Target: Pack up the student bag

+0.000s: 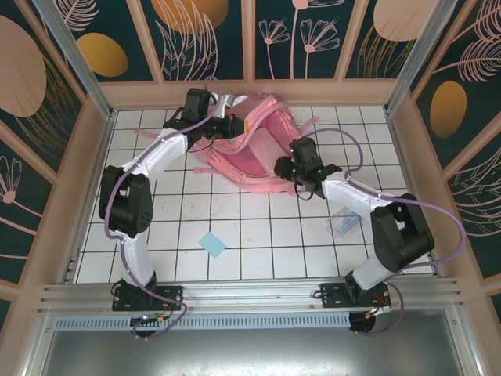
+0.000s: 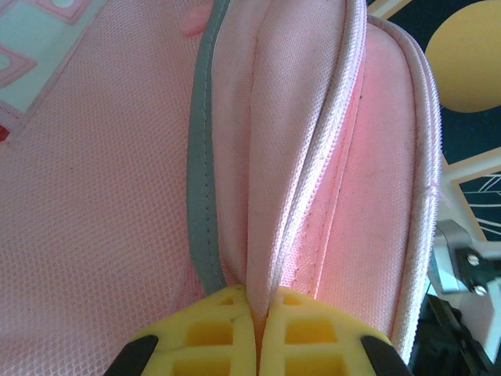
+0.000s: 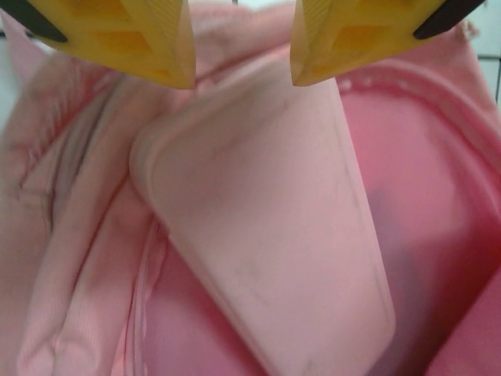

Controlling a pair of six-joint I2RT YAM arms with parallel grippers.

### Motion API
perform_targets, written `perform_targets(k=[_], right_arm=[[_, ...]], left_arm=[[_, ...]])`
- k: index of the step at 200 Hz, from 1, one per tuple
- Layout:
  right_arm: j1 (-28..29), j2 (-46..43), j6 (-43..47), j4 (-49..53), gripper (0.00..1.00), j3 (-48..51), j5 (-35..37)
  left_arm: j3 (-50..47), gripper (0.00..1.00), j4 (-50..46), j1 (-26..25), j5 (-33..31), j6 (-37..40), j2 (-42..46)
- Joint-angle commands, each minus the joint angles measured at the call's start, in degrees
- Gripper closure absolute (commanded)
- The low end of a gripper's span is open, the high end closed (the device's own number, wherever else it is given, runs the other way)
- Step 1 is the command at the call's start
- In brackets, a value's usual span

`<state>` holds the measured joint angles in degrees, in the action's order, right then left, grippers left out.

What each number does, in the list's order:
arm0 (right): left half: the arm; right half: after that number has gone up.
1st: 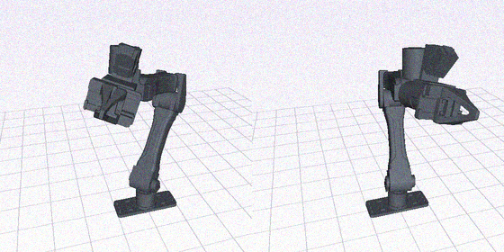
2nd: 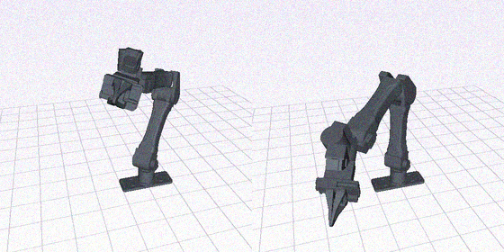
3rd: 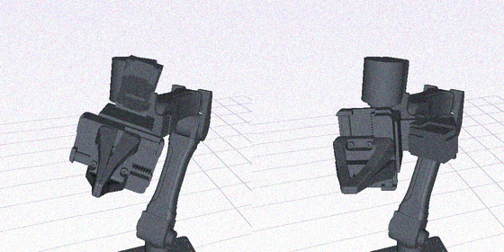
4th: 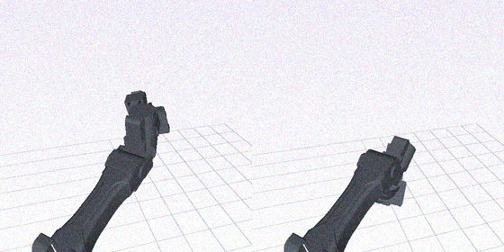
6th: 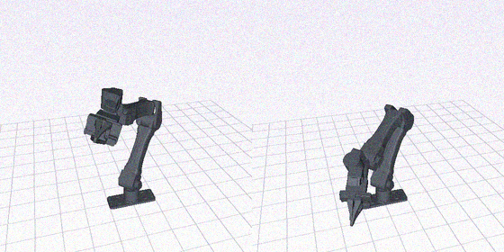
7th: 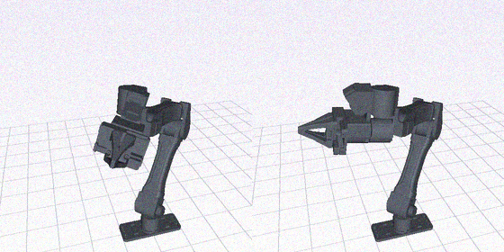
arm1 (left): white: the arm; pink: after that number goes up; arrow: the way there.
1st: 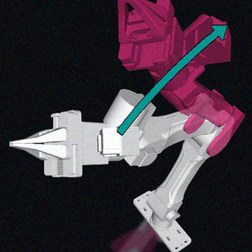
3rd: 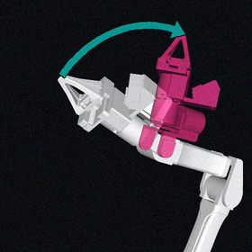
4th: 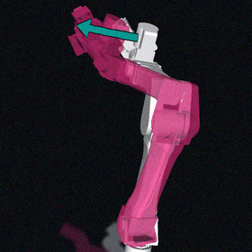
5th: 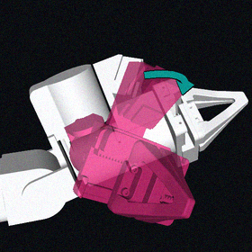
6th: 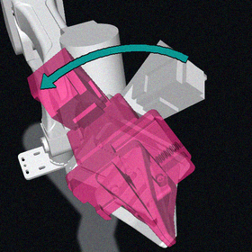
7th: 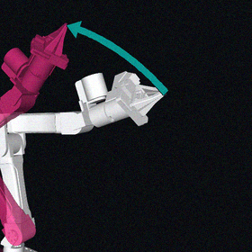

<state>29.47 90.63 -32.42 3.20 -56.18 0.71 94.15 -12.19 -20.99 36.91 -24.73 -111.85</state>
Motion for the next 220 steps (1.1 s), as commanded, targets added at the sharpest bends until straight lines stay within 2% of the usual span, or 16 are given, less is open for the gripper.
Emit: perform_targets(k=[1, 58, 128, 147, 165, 187, 206, 220], right_arm=[[-0.82, 4.11, -3.18, -9.5, 0.62, 0.23, -1.61], [-1.89, 16.33, -4.19, -19.56, 0.62, -8.92, -6.48], [-1.61, 30.3, -8.1, -30.38, 0.67, -20.7, -10.21], [-1.74, 30.69, -7.56, -30.91, 0.67, -21.71, -10.2], [-2.54, 27.13, -5.23, -28.7, 0.66, -20.46, -10.46], [-3.41, 18.62, 0.23, -19.68, 0.57, -16.98, -9.53], [-3.63, 11.11, 4.41, -6.56, 0.41, -15.32, -5.32], [-3.74, 6.69, 5.22, 3.75, 0.25, -14.71, 1.03]], left_arm=[[-0.02, 1.0, 5.33, -0.36, 3.08, -1.37, 2.42], [-2.04, 1.0, 7.08, -0.84, 4.48, -2.95, 4.1], [-1.73, 1.0, 6.99, -1.15, 5.33, -3.48, 4.04], [-1.62, 1.0, 6.97, -1.15, 5.23, -3.57, 4.12], [-1.59, 1.0, 7.15, -1.15, 4.41, -3.57, 4.19], [-1.71, 1.0, 7.82, -1.16, 2.95, -3.42, 4.12], [-1.54, 1.0, 8.78, -1.15, 2.33, -3.7, 3.75], [-1.62, 1.0, 9.94, -1.15, 2.44, -4.15, 3.49]])
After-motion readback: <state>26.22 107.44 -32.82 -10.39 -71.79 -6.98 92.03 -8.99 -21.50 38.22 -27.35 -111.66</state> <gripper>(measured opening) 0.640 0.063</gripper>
